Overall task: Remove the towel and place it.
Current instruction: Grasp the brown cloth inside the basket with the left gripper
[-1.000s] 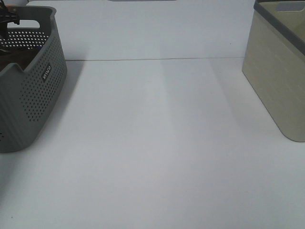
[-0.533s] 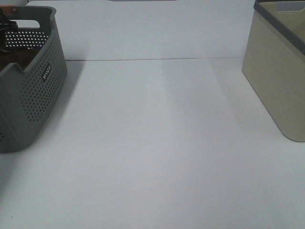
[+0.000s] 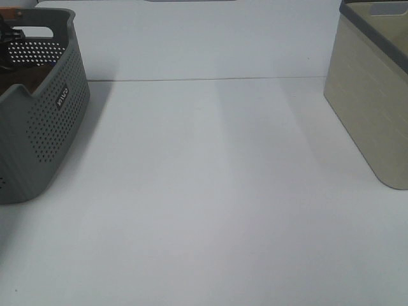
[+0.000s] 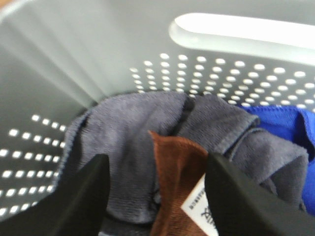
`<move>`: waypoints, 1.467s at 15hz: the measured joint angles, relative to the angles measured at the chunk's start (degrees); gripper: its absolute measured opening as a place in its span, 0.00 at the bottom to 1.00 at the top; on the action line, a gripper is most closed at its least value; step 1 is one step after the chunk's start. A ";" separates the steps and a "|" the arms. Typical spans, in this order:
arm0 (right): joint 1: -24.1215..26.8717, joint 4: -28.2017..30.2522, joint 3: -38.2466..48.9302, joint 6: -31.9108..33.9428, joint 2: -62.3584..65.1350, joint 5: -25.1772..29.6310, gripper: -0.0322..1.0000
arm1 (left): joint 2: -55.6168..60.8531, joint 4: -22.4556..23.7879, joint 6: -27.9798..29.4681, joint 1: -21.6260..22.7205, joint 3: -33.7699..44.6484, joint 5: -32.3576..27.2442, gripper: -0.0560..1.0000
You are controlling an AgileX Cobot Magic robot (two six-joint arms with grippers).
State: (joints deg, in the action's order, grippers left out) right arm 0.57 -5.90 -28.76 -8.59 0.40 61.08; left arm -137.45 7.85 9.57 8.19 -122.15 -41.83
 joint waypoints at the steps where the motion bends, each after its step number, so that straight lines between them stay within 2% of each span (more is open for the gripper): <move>1: 0.00 0.00 0.00 0.00 0.00 0.00 0.76 | -0.80 -0.97 -0.74 0.00 0.00 0.00 0.56; 5: 0.00 0.00 0.00 0.00 0.00 0.00 0.76 | -1.03 -1.03 -0.86 0.00 0.00 0.23 0.42; 9: 0.00 0.00 0.00 0.00 0.00 0.00 0.76 | -1.03 -1.03 -3.84 0.00 0.00 0.23 0.07; 14: 0.00 0.00 0.00 0.00 0.00 0.00 0.76 | 1.43 -2.58 -7.10 0.00 0.00 0.17 0.05; 19: 0.00 0.00 0.00 0.00 0.00 0.00 0.76 | 7.73 -4.58 -7.62 0.00 0.00 -2.06 0.05; 22: 0.00 0.00 0.00 0.00 0.00 0.00 0.76 | 13.29 -9.40 -10.89 0.00 0.00 -3.78 0.05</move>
State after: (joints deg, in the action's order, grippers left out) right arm 0.57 -5.90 -28.76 -8.59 0.40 61.08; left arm -124.16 -1.55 -1.32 8.19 -122.15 -45.61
